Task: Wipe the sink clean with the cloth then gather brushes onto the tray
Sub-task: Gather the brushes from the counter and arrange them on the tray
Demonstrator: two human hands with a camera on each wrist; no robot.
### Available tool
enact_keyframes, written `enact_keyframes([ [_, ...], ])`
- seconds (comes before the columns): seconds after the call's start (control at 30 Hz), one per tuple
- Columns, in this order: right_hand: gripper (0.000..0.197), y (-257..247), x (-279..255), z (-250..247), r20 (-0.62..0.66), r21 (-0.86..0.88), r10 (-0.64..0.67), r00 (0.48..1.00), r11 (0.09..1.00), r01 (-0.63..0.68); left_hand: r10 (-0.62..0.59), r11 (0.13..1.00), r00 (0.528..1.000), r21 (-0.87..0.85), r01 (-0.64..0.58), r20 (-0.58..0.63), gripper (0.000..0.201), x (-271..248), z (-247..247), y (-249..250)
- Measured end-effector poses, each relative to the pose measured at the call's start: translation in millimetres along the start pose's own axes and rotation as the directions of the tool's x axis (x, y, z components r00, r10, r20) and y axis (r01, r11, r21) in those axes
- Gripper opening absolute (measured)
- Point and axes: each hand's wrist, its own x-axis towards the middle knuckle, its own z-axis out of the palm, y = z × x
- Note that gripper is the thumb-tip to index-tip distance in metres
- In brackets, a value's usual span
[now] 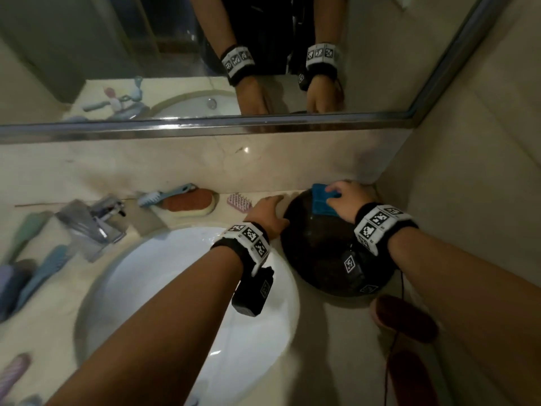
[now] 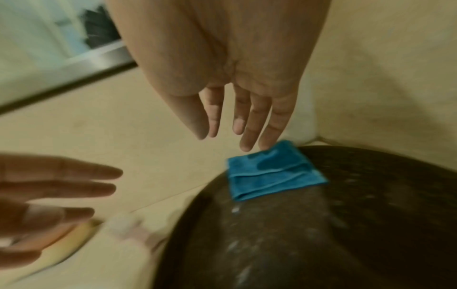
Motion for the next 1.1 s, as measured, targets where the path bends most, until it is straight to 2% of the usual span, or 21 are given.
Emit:
enact_keyframes([
  [0.17,0.032,-61,-34,19,0.076,-0.08,-0.14,0.987,0.986,0.146,-0.098,0.989,0.994,0.104,0.102,-0.048,0.068,-57,-16,-49],
  [0.33,0.037,-121,-76,45,0.138,-0.175,-0.199,0.97,0.959,0.222,-0.189,0.972,0.978,0.124,0.198,-0.084,0.069,-116,-46,-100],
  [0.5,0.046,-181,-117,76,0.179,-0.29,-0.271,0.946,0.904,0.314,-0.179,0.963,0.973,0.177,0.203,-0.142,0.064,-176,-91,-154],
  [0.73,0.053,-264,-186,142,0.234,-0.437,-0.264,0.935,0.831,0.344,-0.209,0.927,0.961,0.276,0.253,-0.179,0.06,-274,-159,-270],
  [0.93,0.058,-327,-242,201,0.292,-0.375,-0.354,0.889,0.813,0.446,-0.315,0.887,0.927,0.285,0.364,-0.204,0.06,-340,-195,-344],
  [1.1,0.054,-360,-265,241,0.4,-0.392,-0.331,0.855,0.781,0.486,-0.377,0.878,0.903,0.23,0.419,-0.208,0.067,-367,-197,-385],
])
